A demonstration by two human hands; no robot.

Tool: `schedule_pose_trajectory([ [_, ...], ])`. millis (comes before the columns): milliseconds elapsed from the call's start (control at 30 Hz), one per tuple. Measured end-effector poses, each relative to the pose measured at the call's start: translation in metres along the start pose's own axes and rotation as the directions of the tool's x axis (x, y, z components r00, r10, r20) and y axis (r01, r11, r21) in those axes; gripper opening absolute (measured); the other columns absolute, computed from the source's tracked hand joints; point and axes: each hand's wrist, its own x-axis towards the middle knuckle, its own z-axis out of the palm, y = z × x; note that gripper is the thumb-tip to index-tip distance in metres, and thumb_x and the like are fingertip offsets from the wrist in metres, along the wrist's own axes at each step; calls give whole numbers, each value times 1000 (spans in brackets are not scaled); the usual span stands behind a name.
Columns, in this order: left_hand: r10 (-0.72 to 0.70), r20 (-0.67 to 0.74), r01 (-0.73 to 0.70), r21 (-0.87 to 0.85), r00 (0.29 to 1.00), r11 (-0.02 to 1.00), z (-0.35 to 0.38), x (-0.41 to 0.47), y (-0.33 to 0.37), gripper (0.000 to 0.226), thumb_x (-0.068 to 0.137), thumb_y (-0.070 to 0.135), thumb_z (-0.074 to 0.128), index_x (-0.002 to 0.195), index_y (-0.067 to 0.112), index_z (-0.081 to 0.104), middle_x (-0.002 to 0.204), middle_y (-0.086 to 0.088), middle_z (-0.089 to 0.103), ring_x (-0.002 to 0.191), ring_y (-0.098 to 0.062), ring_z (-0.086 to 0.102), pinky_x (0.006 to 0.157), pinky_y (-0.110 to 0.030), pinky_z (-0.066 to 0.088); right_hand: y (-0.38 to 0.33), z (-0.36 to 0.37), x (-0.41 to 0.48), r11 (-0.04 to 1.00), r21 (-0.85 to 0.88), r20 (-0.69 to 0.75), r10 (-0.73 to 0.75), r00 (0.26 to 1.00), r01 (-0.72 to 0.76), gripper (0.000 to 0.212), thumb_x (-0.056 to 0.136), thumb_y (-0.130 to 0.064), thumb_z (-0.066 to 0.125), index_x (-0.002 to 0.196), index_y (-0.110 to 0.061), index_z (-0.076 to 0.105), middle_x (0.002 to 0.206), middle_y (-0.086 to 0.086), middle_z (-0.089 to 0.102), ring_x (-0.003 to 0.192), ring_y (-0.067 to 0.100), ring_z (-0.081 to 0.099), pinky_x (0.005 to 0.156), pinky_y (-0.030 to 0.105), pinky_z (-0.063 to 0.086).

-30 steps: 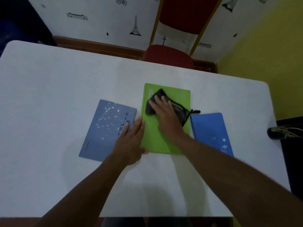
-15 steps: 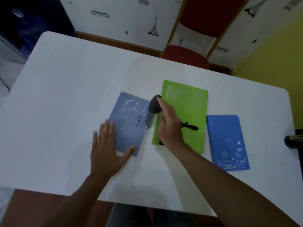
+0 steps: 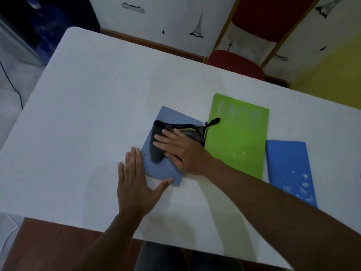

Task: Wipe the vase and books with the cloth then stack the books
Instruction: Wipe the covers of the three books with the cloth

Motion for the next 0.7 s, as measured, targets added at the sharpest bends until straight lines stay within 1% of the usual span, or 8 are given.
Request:
schedule_pose_trajectory([
  [100,-6,9,7,-6,1000,1000,-1,1,1,124,74,92,45,161,15,2,171,-3,6,157,-20,3,127,-47,10,26,-11,11,994,24,0,105,994,-105,43,101,-15,58,144,-14,58,157,6,48,152,30,34,127,49,20],
  [233,-7,18,8,-15,1000,1000,-2,0,2,124,73,93,43,161,19,-1,171,-1,4,157,-19,1,127,-46,7,15,-6,42,912,225,16,349,937,-344,42,100,6,52,140,-5,57,158,12,46,154,35,28,128,50,15],
  [333,11,37,-9,-36,999,999,-3,1,-1,128,70,94,47,161,20,-2,171,0,2,157,-18,-2,127,-45,5,2,-12,38,819,364,-55,494,868,-443,41,102,6,48,141,-1,55,153,15,51,149,32,38,126,44,26],
  [433,26,47,-24,-37,999,999,-4,1,-4,130,68,96,46,161,19,-3,171,0,-1,157,-17,-4,128,-45,4,-20,-9,16,882,336,-112,385,916,-330,42,102,0,51,144,3,53,151,19,53,144,32,47,119,47,37],
  [500,41,36,-40,-28,999,999,-3,-1,-5,127,71,93,45,161,16,-2,171,-3,-1,157,-18,-4,128,-46,4,-44,7,-9,965,200,-34,181,983,-171,41,104,-8,48,144,0,54,153,17,50,147,32,42,123,52,31],
  [567,62,17,-62,0,998,998,-2,-1,-4,121,77,86,48,161,13,2,170,-7,3,157,-21,-2,127,-50,7,-55,17,-29,999,36,66,35,997,-37,44,107,-21,44,148,-10,53,160,9,44,153,30,32,127,51,21],
  [633,68,9,-68,10,998,998,-1,-2,-5,121,77,85,49,161,12,2,170,-8,4,157,-22,0,127,-50,7,-45,14,-31,998,-62,117,-18,993,26,47,107,-31,43,153,-22,46,164,1,37,156,26,25,128,49,16],
  [700,55,18,-55,-4,998,998,-2,0,-3,126,73,90,50,161,14,0,170,-5,3,157,-21,-1,127,-46,5,-22,2,-16,981,-195,151,24,988,6,52,107,-38,39,158,-28,36,168,-1,28,157,25,20,128,49,13],
])
